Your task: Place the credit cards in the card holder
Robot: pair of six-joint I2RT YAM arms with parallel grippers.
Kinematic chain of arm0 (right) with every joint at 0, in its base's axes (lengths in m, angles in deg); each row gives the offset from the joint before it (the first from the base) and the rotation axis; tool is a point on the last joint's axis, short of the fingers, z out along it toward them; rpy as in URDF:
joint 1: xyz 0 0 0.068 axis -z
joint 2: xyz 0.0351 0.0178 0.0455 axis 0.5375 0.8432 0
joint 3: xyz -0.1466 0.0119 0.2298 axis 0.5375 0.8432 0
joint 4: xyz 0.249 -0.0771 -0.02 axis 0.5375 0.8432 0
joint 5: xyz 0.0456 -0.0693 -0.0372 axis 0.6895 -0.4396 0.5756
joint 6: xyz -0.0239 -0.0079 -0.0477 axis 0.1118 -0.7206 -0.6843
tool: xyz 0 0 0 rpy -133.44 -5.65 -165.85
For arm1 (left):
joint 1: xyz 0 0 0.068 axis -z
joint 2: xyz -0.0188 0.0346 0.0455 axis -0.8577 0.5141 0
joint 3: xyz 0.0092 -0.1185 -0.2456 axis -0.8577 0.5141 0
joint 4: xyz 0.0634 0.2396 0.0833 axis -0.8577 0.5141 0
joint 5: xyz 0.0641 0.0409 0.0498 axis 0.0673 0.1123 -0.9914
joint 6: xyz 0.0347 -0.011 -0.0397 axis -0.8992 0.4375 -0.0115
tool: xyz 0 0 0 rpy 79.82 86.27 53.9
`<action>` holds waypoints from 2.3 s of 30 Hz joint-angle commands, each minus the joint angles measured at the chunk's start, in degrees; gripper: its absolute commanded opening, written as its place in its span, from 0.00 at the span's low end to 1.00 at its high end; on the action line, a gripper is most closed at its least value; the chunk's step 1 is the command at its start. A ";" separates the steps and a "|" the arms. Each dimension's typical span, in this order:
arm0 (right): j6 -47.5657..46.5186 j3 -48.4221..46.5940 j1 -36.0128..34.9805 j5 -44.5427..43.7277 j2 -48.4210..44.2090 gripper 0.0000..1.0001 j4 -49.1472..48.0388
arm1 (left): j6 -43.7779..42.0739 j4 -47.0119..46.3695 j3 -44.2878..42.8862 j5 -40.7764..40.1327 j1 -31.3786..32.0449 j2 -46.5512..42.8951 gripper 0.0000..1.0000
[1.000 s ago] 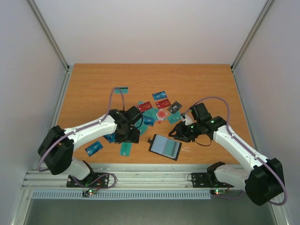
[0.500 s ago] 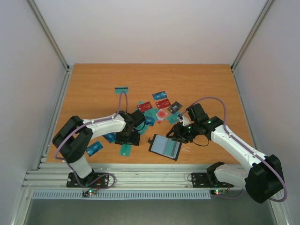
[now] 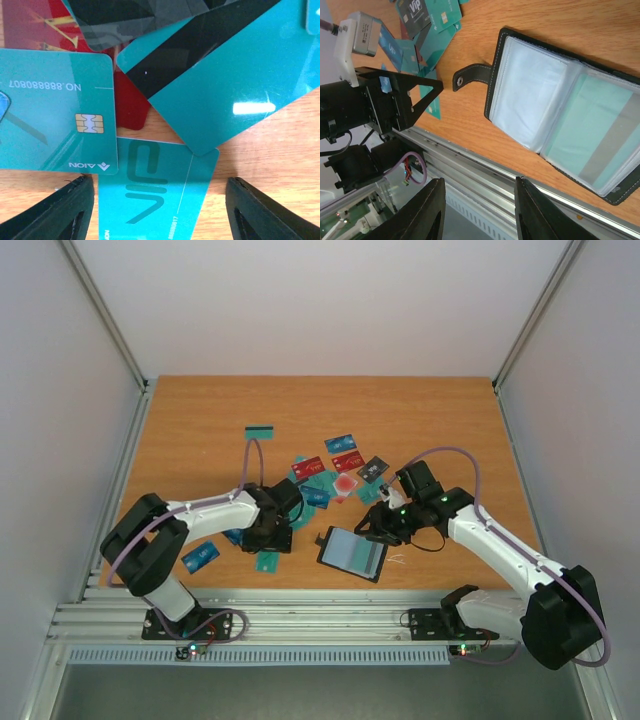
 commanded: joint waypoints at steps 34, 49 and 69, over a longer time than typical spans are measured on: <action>1.80 5.33 -0.40 -2.89 -7.99 0.40 2.70 | 9.75 -5.56 1.36 7.45 20.45 5.62 0.61; 1.70 6.35 -0.40 -2.61 -8.71 0.40 2.18 | 23.93 12.91 -11.31 -14.43 22.31 0.04 0.79; 1.56 6.84 -0.40 -3.15 -10.47 0.40 3.11 | 25.66 -6.00 -2.30 -5.22 15.44 4.39 0.77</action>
